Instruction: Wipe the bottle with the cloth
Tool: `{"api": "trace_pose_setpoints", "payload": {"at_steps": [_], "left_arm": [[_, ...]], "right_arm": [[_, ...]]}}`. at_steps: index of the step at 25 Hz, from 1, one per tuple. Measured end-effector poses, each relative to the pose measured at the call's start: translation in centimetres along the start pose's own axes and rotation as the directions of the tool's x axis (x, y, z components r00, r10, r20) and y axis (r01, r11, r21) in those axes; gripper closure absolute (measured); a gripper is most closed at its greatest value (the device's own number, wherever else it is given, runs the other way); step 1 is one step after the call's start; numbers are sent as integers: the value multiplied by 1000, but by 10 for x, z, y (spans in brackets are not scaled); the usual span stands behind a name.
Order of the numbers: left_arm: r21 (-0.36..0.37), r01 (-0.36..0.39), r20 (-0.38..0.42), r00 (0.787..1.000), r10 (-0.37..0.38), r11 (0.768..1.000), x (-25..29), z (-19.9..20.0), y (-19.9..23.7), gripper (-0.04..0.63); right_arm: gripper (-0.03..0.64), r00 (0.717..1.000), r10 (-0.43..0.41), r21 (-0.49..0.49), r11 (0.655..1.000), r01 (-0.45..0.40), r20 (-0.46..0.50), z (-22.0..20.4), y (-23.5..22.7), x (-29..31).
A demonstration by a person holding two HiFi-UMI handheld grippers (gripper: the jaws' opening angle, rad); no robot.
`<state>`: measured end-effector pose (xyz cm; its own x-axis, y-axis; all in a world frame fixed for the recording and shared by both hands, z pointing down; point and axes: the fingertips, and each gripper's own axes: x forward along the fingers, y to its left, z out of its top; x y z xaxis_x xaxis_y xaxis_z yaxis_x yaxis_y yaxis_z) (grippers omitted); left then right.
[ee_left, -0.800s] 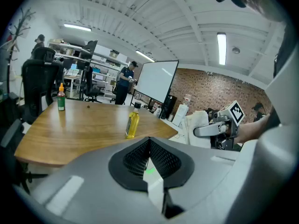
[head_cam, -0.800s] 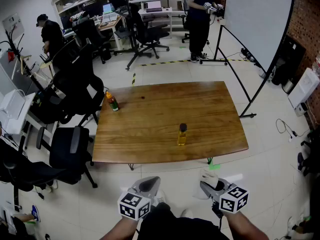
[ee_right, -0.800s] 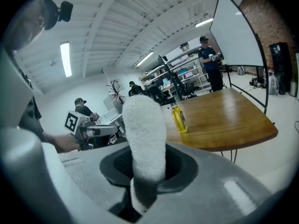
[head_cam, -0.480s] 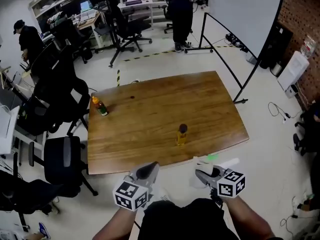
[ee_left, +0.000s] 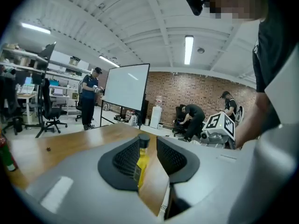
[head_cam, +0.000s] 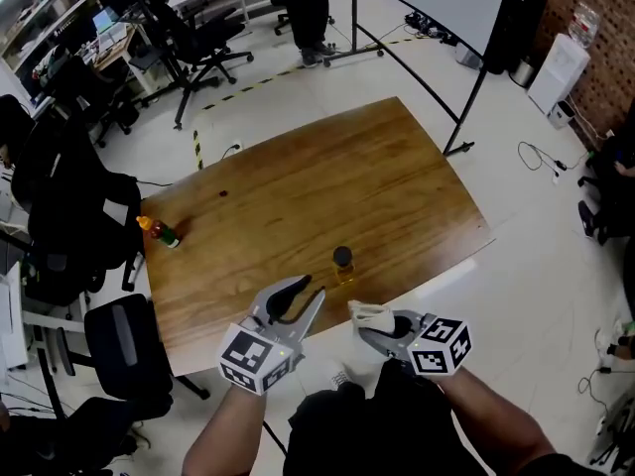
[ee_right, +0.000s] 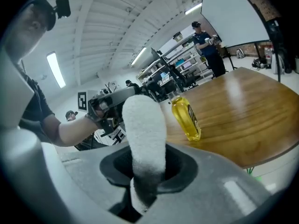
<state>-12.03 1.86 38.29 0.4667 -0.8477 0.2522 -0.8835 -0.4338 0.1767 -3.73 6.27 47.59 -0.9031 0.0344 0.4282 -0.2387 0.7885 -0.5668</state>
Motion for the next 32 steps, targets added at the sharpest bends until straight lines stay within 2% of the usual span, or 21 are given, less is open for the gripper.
{"api": "trace_pose_setpoints", "payload": {"at_steps": [2,5,10,13,15,16,19,23,29,32], "left_arm": [[19,25,-9,1000,-25,1000,20,2,6,460],[69,82,-56,995,-78,994,46,1,0,387],[95,106,-90,991,-97,990,74,2,-3,379],[84,105,-112,989,-96,991,81,1,2,379],[63,113,-115,988,-106,992,81,1,3,380],[62,118,-110,988,-111,991,81,2,2,407],[89,111,-114,988,-100,990,85,1,-3,422],[87,111,-121,988,-100,990,86,-3,-5,425],[61,108,-126,987,-100,992,89,-3,-3,423],[61,113,-133,986,-104,992,89,-3,-2,423]], "right_arm": [[541,999,29,-1,1000,-29,-17,2,-5,7],[541,995,85,2,996,-85,-52,3,-10,14],[541,974,188,-47,980,-195,-123,6,-18,27],[541,962,230,-47,970,-239,-145,11,-21,42],[541,956,252,-14,966,-257,-150,14,-23,52],[541,953,264,13,964,-265,-150,15,-25,56],[541,944,306,96,950,-296,-122,21,-34,61],[541,938,334,162,934,-317,-88,23,-45,64],[541,941,320,267,922,-280,-116,9,-65,73],[541,941,320,379,889,-257,-113,-4,-74,81]]}}
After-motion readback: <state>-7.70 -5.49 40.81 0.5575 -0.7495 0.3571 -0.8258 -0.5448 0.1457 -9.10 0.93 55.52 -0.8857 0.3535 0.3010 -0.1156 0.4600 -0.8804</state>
